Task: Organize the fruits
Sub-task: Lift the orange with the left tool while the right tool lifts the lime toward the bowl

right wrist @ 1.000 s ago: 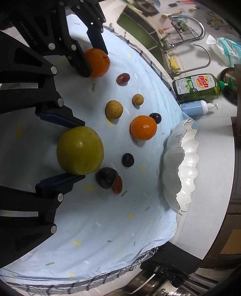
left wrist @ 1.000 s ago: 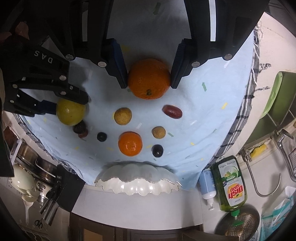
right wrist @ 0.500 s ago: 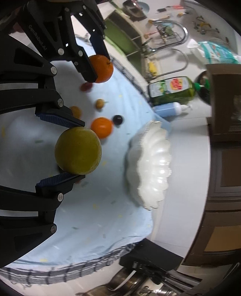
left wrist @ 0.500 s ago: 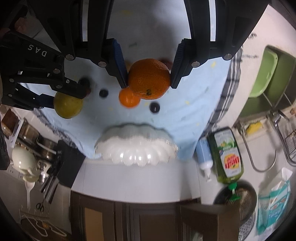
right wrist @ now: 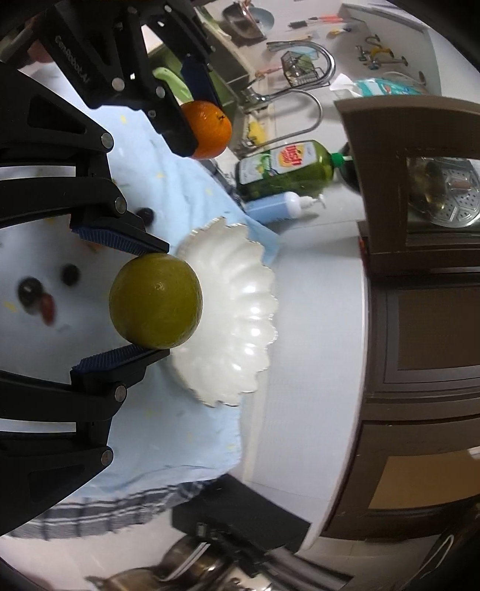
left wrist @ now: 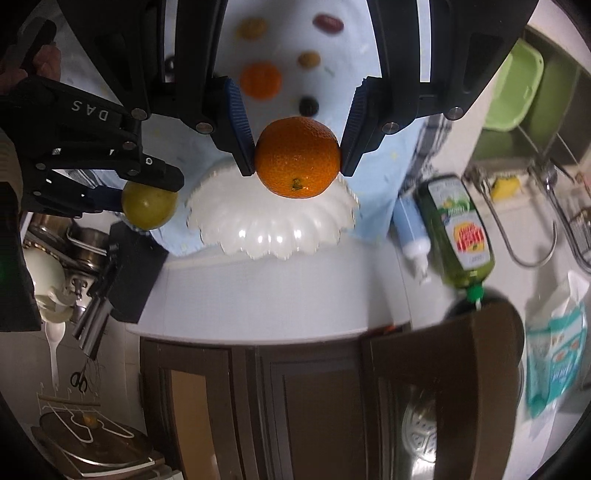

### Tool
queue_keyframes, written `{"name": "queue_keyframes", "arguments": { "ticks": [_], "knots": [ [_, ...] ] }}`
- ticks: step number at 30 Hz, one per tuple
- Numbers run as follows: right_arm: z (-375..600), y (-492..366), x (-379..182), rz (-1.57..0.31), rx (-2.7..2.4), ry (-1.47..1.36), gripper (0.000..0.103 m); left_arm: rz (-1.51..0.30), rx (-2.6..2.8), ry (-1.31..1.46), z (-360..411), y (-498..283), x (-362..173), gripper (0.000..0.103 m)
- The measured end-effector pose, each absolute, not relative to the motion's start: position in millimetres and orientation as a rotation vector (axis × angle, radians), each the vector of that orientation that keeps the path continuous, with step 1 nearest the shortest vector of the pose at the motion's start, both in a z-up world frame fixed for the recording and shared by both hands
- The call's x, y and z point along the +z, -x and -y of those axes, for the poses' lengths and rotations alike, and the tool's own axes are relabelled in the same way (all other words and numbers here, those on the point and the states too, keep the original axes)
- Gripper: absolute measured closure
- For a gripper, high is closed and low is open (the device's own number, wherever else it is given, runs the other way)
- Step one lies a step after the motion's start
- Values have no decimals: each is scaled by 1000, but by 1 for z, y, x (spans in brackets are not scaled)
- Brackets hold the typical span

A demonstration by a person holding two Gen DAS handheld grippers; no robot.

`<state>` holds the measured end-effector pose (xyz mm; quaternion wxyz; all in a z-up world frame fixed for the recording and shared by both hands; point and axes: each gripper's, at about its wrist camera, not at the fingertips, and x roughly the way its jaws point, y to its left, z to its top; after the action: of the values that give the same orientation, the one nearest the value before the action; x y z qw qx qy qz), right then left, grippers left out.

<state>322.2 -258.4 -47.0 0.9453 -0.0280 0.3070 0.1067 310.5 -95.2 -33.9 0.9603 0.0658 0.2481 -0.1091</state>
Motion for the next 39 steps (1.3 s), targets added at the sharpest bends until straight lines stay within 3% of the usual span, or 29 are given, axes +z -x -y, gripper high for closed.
{"name": "queue_keyframes", "arguments": {
  "ticks": [17,39],
  "knots": [
    [271,-415,-19,-570,211,93,54,-513,-229,-146,111,-408,-8,57],
    [281,-550,-97,-873,221,90,54,-783,-252,-143,126,-553,-80,57]
  ]
}}
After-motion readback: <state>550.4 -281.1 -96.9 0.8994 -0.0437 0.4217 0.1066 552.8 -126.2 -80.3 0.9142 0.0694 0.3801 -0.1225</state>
